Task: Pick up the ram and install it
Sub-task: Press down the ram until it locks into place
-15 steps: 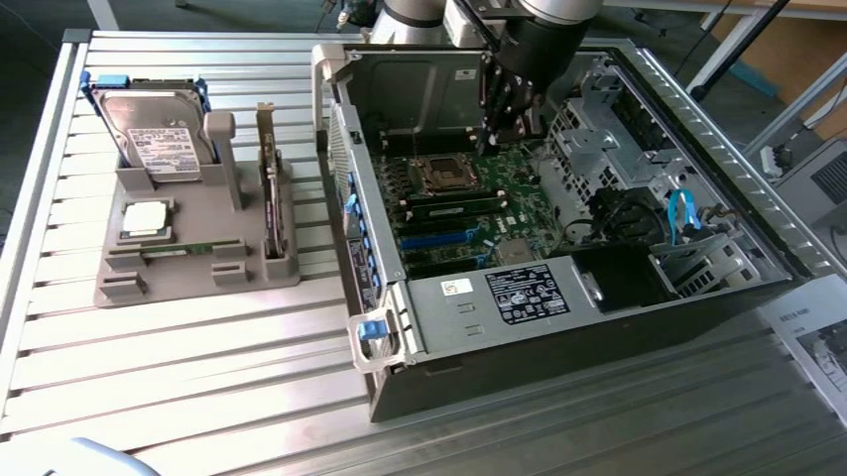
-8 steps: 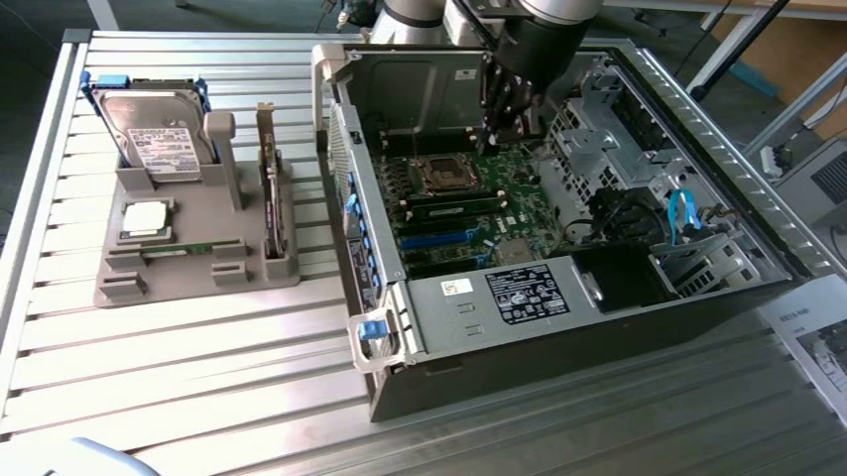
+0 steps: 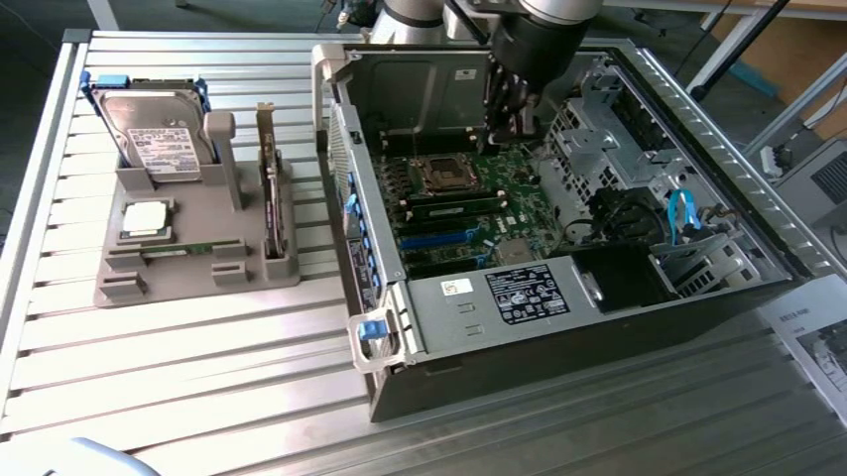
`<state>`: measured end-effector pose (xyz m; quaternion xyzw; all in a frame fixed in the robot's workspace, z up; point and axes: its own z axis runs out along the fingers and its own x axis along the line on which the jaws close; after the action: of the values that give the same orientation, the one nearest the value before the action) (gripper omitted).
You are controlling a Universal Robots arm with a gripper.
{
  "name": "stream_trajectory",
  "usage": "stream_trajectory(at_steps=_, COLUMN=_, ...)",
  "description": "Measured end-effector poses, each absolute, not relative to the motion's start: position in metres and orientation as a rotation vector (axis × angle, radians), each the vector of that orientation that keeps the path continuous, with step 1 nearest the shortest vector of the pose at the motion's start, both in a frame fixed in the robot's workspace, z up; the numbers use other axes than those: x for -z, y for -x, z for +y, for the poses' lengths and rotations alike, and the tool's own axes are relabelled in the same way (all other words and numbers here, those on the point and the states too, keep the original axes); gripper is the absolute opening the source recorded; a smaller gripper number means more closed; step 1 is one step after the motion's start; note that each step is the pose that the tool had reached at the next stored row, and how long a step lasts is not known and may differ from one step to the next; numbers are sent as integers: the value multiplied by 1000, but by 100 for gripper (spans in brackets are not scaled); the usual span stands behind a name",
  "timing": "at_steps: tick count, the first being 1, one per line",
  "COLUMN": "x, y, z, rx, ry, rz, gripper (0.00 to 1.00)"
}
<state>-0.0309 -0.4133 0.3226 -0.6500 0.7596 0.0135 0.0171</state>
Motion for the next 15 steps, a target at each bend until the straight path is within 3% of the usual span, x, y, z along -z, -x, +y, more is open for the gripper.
stream_trajectory(at_steps=15, x=-322, y=31, z=-413, rx=-36, ry=1750, rz=2564, gripper=10)
